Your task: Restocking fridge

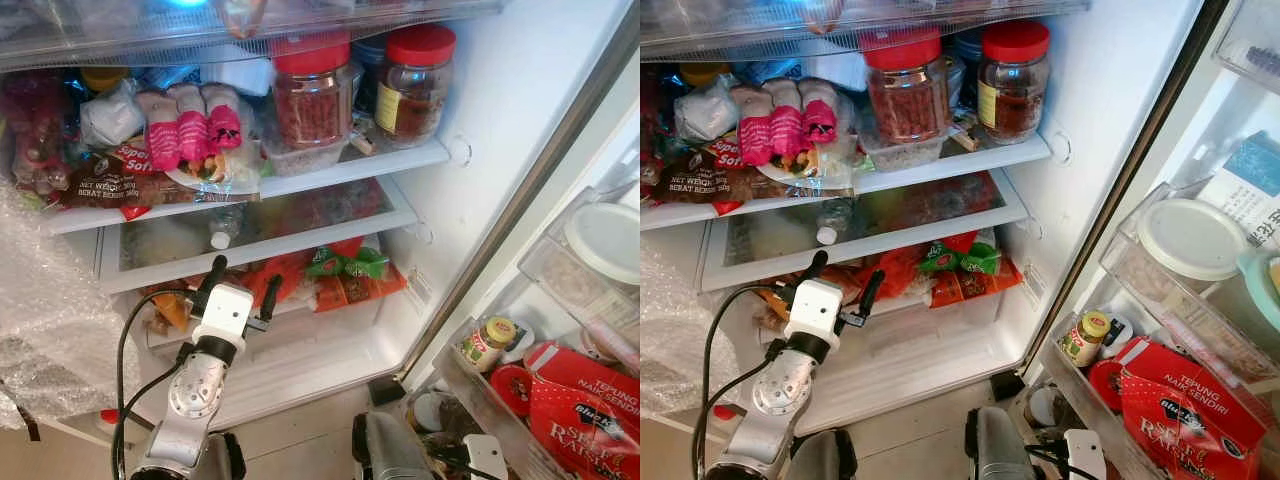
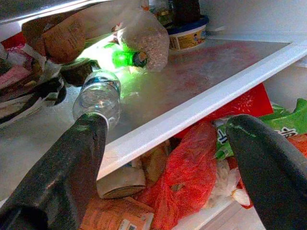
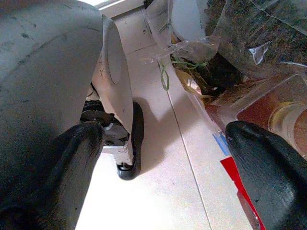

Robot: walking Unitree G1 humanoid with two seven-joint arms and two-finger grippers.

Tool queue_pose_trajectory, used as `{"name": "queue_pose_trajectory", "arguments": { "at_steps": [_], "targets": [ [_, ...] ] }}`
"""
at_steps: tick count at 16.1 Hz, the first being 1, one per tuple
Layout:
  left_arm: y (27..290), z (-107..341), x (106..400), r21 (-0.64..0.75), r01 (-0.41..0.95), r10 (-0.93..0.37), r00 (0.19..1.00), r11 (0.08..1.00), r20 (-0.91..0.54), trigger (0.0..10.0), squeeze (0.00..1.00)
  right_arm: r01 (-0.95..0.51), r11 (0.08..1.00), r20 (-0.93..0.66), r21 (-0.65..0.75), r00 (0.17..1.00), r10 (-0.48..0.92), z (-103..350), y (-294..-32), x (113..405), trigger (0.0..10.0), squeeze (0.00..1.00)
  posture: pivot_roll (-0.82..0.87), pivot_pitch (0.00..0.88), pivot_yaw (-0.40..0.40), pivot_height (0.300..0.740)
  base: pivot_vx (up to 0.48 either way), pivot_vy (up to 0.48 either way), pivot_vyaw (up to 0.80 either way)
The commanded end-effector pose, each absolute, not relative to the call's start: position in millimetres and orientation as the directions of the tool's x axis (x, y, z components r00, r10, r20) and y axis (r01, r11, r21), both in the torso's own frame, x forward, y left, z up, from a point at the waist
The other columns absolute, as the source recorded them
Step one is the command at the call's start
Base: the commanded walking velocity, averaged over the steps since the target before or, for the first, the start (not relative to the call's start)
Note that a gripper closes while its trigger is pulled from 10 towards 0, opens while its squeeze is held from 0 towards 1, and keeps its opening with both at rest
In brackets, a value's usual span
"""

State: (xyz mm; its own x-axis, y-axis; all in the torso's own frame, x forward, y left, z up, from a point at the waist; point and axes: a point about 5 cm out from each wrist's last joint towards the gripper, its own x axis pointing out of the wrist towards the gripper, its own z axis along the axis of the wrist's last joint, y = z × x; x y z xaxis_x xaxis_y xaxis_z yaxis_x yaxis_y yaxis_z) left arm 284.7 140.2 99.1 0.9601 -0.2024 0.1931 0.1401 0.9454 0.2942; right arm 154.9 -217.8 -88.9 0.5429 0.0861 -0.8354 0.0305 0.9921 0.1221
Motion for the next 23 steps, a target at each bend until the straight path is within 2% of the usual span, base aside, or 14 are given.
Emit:
{"name": "queue_pose_trajectory", "arguments": {
  "at_steps": [1,7,23],
  "targets": [
    [140.1,96.7,281.9,0.292,0.15,-0.207,0.962,0.945,0.175,10.0,0.0,0.042,0.99,-0.844,0.137,0.528,0.095,-91.5,-215.8,149.7,10.0,0.0,-0.19,0.106,-0.027,0.606,0.0,0.0,0.0],
    [141.1,96.7,280.7,0.287,0.145,-0.197,0.967,0.947,0.162,10.0,0.0,0.043,0.99,-0.844,0.138,0.528,0.095,-91.5,-216.0,149.5,10.0,0.0,-0.19,0.11,-0.028,0.606,0.0,0.0,0.0],
    [139.9,95.2,281.7,0.289,0.15,-0.2,0.968,0.945,0.151,10.0,0.0,0.039,0.989,-0.844,0.143,0.527,0.101,-91.8,-215.0,148.8,10.0,0.0,-0.2,0.084,-0.021,0.606,-0.322,0.0,0.0]
  ]
}}
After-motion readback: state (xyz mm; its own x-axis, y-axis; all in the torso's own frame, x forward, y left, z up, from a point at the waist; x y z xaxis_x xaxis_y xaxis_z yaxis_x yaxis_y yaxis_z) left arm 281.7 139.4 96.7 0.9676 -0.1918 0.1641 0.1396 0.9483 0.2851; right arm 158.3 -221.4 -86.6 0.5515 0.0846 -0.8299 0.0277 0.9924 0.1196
